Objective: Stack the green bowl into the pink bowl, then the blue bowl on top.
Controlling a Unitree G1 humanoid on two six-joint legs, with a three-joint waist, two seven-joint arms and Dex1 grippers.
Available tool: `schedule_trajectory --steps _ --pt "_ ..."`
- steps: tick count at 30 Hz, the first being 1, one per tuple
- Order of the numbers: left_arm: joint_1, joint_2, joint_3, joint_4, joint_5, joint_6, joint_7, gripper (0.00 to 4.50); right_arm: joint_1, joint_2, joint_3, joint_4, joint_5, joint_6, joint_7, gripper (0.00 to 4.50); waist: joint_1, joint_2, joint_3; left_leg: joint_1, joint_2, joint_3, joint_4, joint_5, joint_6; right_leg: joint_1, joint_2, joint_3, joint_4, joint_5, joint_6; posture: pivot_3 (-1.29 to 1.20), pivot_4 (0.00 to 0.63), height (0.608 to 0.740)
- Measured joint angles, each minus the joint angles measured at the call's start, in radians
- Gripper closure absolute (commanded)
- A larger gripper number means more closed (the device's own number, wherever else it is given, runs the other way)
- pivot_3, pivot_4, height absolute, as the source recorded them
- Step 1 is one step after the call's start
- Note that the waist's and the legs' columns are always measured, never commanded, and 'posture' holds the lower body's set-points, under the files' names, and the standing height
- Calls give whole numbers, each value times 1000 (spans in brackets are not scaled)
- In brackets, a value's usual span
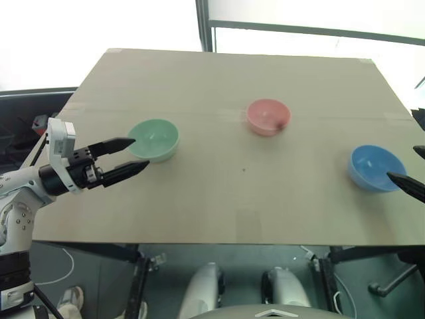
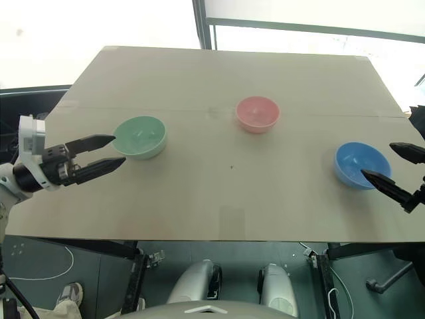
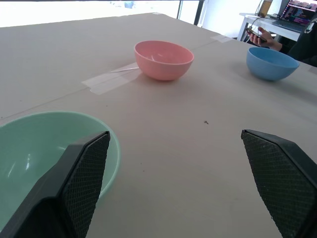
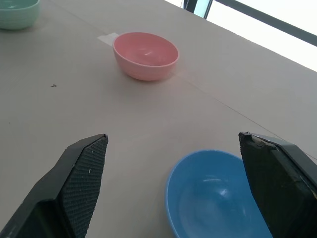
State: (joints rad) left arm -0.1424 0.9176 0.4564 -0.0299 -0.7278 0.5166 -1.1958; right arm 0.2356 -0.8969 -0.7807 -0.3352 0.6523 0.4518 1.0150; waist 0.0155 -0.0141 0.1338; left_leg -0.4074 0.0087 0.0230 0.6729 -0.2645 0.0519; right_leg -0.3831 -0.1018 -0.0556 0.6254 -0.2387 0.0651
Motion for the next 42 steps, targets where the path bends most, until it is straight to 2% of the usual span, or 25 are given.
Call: schedule_trajectory --steps 17,20,22,26,28,33,36,41,42 --pt "-24 -69 -45 -81 -4 0 58 0 -93 0 103 35 -39 -27 -21 56 0 0 0 0 -1 0 0 0 0 0 0 0 0 0 1 0 150 698" --pt "-33 -109 -74 -122 -5 3 101 0 -173 12 196 34 -94 -44 -85 56 -1 0 0 1 -1 0 0 0 0 1 0 0 0 0 1 0 150 698" --pt "-48 -154 -105 -159 -4 5 149 0 -262 24 313 37 -163 -43 -159 56 -4 0 1 3 -1 1 0 0 0 1 0 1 1 0 0 0 150 698" --pt "-76 -230 -127 -195 -3 -4 225 0 -481 55 564 67 -260 -38 -186 56 -8 1 2 4 -1 2 0 0 0 1 3 2 1 1 1 0 150 698" --pt "-82 -281 -152 -229 -2 -9 273 0 -654 117 720 157 -361 -70 -199 56 -10 0 2 4 -1 2 -1 0 0 2 4 2 0 1 1 0 150 698" --pt "-35 -333 -193 -304 -1 -12 335 0 -930 266 949 478 -570 -229 -228 56 -12 0 3 0 -2 2 -1 0 0 -2 4 1 0 1 2 0 150 698" --pt "6 -336 -195 -344 -2 -12 355 0 -1056 359 1034 700 -671 -362 -240 56 -16 0 3 -7 -2 0 0 1 -1 -8 4 0 1 1 2 0 150 698" --pt "63 -331 -179 -389 -7 -12 373 0 -1174 460 1129 1031 -785 -547 -232 56 -21 0 4 -8 -3 -1 -1 1 -1 -8 4 -1 0 1 2 0 150 698" --pt "68 -331 -178 -395 -9 -12 374 0 -1179 464 1132 1050 -792 -557 -230 284 -22 0 4 -8 -3 -1 -1 1 -1 -8 4 -1 0 1 2 0 150 698"
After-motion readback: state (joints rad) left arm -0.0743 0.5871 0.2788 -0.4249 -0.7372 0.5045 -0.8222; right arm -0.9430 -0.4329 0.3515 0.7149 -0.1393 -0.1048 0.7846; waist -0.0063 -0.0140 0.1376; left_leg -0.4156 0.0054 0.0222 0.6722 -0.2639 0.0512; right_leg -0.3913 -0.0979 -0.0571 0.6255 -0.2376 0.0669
